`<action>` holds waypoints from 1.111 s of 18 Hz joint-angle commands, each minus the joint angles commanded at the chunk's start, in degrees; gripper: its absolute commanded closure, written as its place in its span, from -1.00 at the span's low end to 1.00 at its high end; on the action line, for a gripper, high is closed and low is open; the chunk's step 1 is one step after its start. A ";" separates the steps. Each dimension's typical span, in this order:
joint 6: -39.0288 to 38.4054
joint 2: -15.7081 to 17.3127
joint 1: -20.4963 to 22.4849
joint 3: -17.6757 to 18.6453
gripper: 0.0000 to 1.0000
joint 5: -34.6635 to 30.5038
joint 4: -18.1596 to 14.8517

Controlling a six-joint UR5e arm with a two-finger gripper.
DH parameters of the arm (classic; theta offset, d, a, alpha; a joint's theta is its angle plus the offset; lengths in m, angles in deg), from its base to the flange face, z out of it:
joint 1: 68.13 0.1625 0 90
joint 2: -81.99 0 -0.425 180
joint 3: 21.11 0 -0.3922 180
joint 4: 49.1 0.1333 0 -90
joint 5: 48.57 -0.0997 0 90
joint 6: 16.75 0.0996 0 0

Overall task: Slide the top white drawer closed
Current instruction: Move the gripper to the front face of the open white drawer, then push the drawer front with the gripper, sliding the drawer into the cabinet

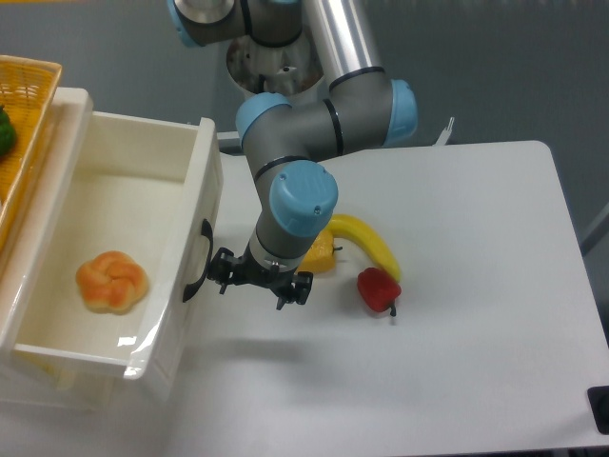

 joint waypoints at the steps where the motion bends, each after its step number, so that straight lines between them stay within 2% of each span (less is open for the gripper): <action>1: 0.00 0.09 -0.26 0.00 -1.00 0.00 0.00; 20: -0.18 1.85 -3.25 -0.18 -1.00 0.18 -0.44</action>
